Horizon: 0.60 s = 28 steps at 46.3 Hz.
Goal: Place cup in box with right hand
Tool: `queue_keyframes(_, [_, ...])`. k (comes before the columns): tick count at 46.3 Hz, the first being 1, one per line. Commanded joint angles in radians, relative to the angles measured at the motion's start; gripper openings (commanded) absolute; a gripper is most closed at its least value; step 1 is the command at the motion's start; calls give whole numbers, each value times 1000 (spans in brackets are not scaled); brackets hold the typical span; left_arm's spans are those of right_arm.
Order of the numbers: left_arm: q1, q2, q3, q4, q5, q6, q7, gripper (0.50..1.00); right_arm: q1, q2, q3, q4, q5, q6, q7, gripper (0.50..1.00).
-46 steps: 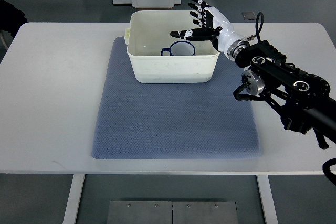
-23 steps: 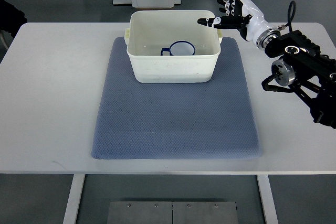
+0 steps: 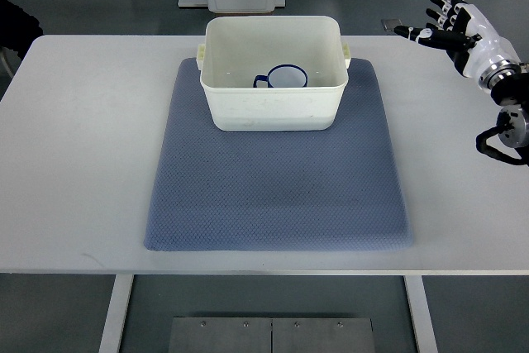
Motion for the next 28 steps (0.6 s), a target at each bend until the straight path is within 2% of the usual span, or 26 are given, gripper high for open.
queue_keyframes(1, [0, 0, 0, 0, -1, 0, 0, 1000, -37, 1, 37, 0, 0, 0, 3, 1000])
queue_keyframes(28, [0, 0, 0, 0, -1, 0, 0, 1000, -150, 47, 50, 1, 0, -1, 7, 1000])
